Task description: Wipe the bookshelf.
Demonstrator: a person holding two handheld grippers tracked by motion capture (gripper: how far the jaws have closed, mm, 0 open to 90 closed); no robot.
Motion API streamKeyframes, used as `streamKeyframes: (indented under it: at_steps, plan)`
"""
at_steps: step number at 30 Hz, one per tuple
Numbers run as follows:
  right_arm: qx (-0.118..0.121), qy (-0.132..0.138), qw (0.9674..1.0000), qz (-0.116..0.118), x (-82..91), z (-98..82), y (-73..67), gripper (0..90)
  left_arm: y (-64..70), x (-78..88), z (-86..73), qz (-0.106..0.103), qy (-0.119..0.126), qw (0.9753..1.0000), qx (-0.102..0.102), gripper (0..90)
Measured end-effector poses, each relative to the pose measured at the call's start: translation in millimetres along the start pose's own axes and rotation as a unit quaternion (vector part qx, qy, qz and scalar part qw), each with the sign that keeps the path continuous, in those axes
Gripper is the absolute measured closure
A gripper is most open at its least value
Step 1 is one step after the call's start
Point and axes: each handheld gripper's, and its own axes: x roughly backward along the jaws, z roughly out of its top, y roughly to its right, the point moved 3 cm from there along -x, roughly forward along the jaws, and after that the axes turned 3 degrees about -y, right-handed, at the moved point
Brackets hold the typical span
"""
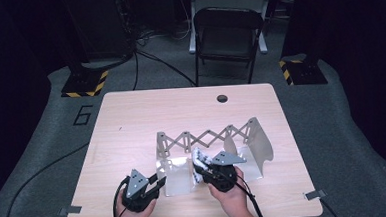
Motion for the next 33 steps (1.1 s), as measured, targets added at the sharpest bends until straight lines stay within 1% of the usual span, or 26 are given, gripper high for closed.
streamKeyframes:
  at_steps: [1,3,4,5,7,9,11,12,13,16,18,19,21,22,24,28,29,31,32,33]
  plan:
    - [-0.004,-0.008,1.0000,-0.001,-3.2,-4.6,0.3,77.4,0.2,-0.5,0.0,0.002,0.003,1.0000,0.002,70.5]
    - [-0.002,-0.021,0.9998,-0.002,-8.7,-12.1,1.3,77.4,0.2,-0.2,0.0,0.000,0.001,1.0000,0.002,70.5]
    - [-0.004,-0.029,0.9996,-0.002,-10.5,-15.0,1.3,77.4,0.4,-1.0,0.0,0.004,0.006,1.0000,0.003,70.5]
    - [-0.003,-0.033,0.9994,-0.002,-12.0,-16.9,1.4,77.4,0.4,-1.1,0.0,0.004,0.006,1.0000,0.003,70.6]
    - [0.000,-0.033,0.9994,-0.003,-12.9,-17.2,2.6,77.4,0.4,-1.0,0.0,0.005,0.006,1.0000,0.002,70.6]
    - [-0.007,-0.032,0.9995,-0.003,-10.5,-13.7,2.5,77.4,0.4,-1.1,0.0,0.004,0.006,1.0000,0.003,70.6]
    - [-0.008,-0.013,0.9999,0.000,-4.4,-4.5,1.9,77.4,0.3,-1.0,0.0,0.004,0.006,1.0000,0.003,70.6]
    - [-0.003,-0.005,1.0000,0.000,-1.1,0.3,1.7,77.4,0.0,-0.3,0.0,-0.001,0.000,1.0000,0.002,70.7]
    - [0.001,0.010,0.9999,0.001,4.9,9.4,0.1,77.4,0.0,-0.5,0.0,-0.001,0.001,1.0000,0.002,70.6]
    - [0.010,0.042,0.9991,0.003,17.8,30.3,-2.9,77.4,0.1,-1.1,0.0,0.001,0.004,1.0000,0.004,70.7]
    - [0.012,0.054,0.9985,0.004,22.5,37.9,-3.9,77.4,0.0,-1.1,-0.1,0.001,0.004,1.0000,0.003,70.7]
    - [0.014,0.055,0.9984,0.003,22.9,39.8,-3.4,77.4,-0.1,-1.2,-0.2,0.002,0.003,1.0000,0.003,70.7]
    - [0.014,0.047,0.9988,0.003,19.8,36.9,-2.3,77.4,-1.1,-1.2,-0.2,0.002,0.002,1.0000,0.001,70.9]
    - [0.013,0.040,0.9991,0.001,17.2,33.3,-1.9,77.4,-1.0,-1.4,-0.3,0.002,0.003,1.0000,0.004,71.0]
    - [0.012,0.027,0.9995,0.002,10.8,24.0,-0.9,77.4,-1.0,-1.4,-0.3,0.003,0.004,1.0000,0.004,71.0]
    - [-0.002,-0.004,1.0000,0.003,-2.2,2.4,0.3,77.4,-1.5,-1.7,-0.3,0.003,0.003,1.0000,0.004,71.3]
    - [-0.002,-0.013,0.9999,0.002,-5.0,-2.7,0.3,77.4,-2.0,-1.0,-0.3,0.000,-0.003,1.0000,0.003,71.4]
    - [0.002,-0.026,0.9997,0.001,-9.8,-10.6,0.1,77.4,-2.5,-1.3,-0.3,0.002,0.000,1.0000,0.004,71.8]
    - [-0.001,-0.032,0.9995,0.001,-11.0,-13.3,-0.4,77.4,-2.7,-1.7,-0.3,0.004,0.003,1.0000,0.004,72.0]
    - [0.001,-0.032,0.9995,0.000,-11.6,-14.3,-0.2,77.4,-2.3,-2.0,-0.2,0.004,0.005,0.9999,0.011,72.1]
